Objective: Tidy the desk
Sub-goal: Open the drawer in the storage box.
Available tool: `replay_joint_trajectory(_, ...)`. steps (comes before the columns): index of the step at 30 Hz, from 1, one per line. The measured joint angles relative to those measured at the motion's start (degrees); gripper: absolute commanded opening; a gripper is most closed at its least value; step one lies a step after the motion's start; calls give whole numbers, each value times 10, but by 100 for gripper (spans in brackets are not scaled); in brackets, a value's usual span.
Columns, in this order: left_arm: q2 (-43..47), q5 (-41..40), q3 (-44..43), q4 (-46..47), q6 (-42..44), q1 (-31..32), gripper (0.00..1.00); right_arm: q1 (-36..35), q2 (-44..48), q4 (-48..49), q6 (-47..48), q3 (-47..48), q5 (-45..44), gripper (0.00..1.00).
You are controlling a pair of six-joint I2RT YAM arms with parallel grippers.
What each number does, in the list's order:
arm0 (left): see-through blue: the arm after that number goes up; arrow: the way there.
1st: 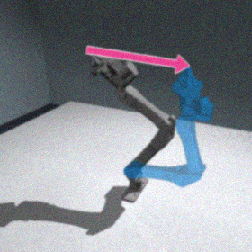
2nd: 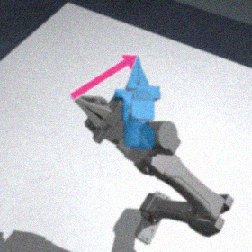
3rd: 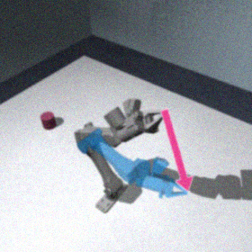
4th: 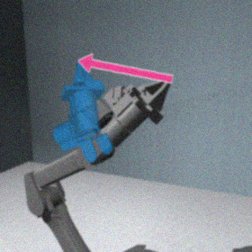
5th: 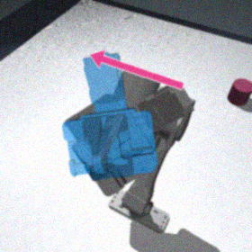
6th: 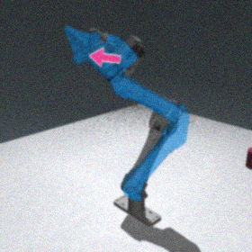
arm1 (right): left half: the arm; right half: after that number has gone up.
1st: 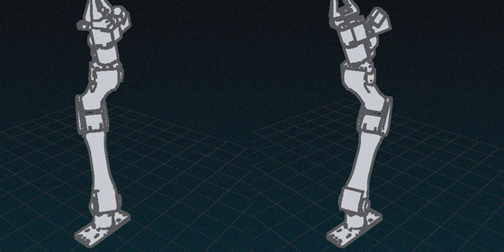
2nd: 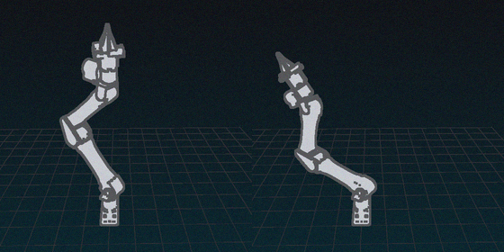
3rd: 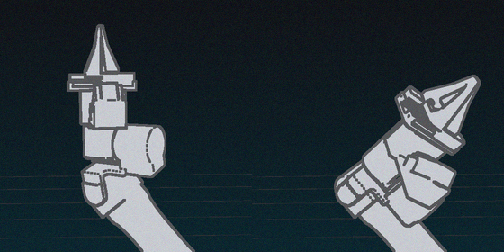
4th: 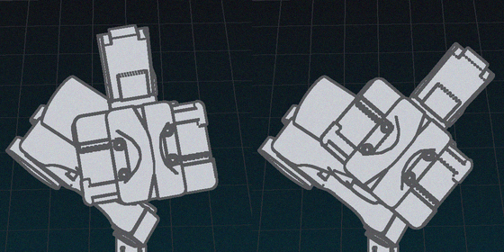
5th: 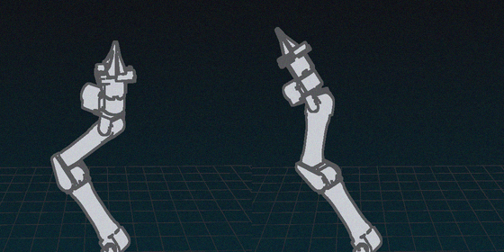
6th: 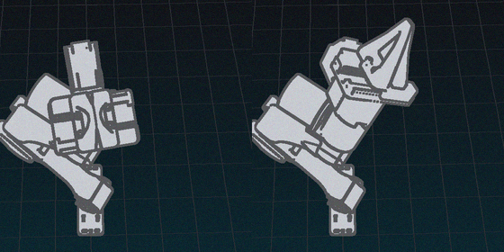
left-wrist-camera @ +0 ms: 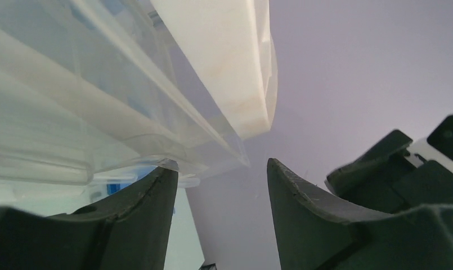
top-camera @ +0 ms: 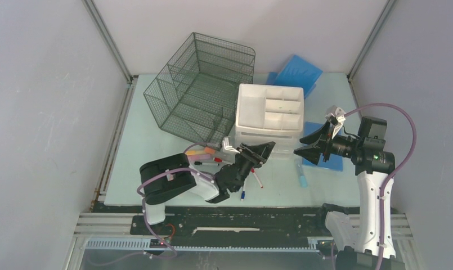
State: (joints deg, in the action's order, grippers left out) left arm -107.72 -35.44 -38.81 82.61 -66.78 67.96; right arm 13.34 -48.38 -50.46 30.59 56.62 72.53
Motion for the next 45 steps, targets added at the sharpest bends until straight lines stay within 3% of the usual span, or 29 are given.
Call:
replay_joint_trajectory(9, 61, -8, 70, 10, 26, 47, 76, 2, -2, -7, 8, 0, 0, 64)
replay_joint_trajectory(13, 81, -3, 101, 20, 24, 56, 88, 2, -2, -13, 17, 0, -3, 64)
replay_joint_trajectory(23, 144, 36, 188, -2, 21, 63, 89, 2, 0, -30, 56, 0, -28, 64)
replay_joint_trajectory(26, 200, 57, 198, -72, 37, 69, 89, 2, 4, -41, 76, 0, -44, 64)
replay_joint_trajectory(34, 400, 70, 181, -395, 157, 73, 90, 2, 42, -102, 149, -1, -116, 64)
replay_joint_trajectory(38, 478, 28, 168, -537, 248, 73, 99, 2, 49, -151, 194, -2, -161, 64)
replay_joint_trajectory(45, 611, -63, 158, -682, 388, 73, 100, -8, 53, -179, 257, -67, -236, 65)
